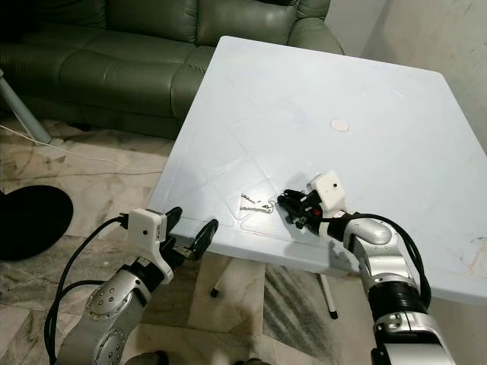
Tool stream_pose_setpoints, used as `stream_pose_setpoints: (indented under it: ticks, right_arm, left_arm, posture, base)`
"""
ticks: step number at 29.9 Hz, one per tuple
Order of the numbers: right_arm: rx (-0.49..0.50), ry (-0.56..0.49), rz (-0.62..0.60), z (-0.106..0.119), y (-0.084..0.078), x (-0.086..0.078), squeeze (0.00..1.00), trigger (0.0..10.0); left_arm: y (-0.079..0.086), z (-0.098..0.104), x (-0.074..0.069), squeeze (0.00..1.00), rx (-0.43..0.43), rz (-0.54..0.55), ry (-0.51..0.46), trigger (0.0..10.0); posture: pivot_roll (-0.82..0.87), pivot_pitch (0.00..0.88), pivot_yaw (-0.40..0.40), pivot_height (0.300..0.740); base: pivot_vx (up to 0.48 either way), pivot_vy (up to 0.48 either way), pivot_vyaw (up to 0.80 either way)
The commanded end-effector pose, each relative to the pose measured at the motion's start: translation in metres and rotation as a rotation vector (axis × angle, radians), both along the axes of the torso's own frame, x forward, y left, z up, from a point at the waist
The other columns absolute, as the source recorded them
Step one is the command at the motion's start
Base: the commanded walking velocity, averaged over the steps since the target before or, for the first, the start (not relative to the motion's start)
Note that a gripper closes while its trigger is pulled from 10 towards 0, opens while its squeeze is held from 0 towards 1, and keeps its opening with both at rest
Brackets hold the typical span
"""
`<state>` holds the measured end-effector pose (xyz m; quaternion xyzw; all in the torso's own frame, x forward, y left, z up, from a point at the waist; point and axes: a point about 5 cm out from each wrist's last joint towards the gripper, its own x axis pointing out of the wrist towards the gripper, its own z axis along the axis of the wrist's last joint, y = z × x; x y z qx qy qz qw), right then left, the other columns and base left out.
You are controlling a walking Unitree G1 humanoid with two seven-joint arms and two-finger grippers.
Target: Hang keys on a hook
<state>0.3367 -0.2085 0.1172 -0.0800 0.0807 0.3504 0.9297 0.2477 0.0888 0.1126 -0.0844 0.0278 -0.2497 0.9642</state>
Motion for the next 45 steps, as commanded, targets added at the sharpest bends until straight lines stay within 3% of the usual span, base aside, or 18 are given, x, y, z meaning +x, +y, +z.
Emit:
stream_pose_setpoints:
  ticks: [1, 10, 14, 45]
  right_arm:
    - [-0.007, -0.003, -0.004, 0.0021, -0.0068, -0.0002, 0.00, 10.0]
    - [0.010, -0.001, 0.016, 0.0051, -0.0096, -0.0007, 0.00, 10.0]
    - [0.079, 0.001, 0.018, 0.0089, -0.0089, -0.0001, 0.00, 10.0]
    - [0.003, 0.001, 0.036, 0.0034, -0.0133, -0.0035, 0.00, 10.0]
  left_arm:
    - [-0.0025, -0.0041, -0.0018, 0.00, -0.001, -0.005, 0.028, 10.0]
    - [-0.0030, -0.0039, -0.0018, 0.00, -0.005, -0.006, 0.027, 10.0]
    - [-0.0030, -0.0040, -0.0015, 0.00, -0.005, -0.005, 0.029, 10.0]
    - [-0.0040, -0.0035, -0.0027, 0.00, -0.009, -0.006, 0.029, 10.0]
  posture:
    - [0.04, 0.169, -0.105, 0.740]
    - [0.04, 0.169, -0.105, 0.740]
    - [0.03, 0.167, -0.105, 0.740]
    - [0.04, 0.172, -0.107, 0.740]
  base:
    - [0.000, 0.000, 0.00]
    - [0.000, 0.000, 0.00]
    - [0.000, 0.000, 0.00]
    - [0.000, 0.000, 0.00]
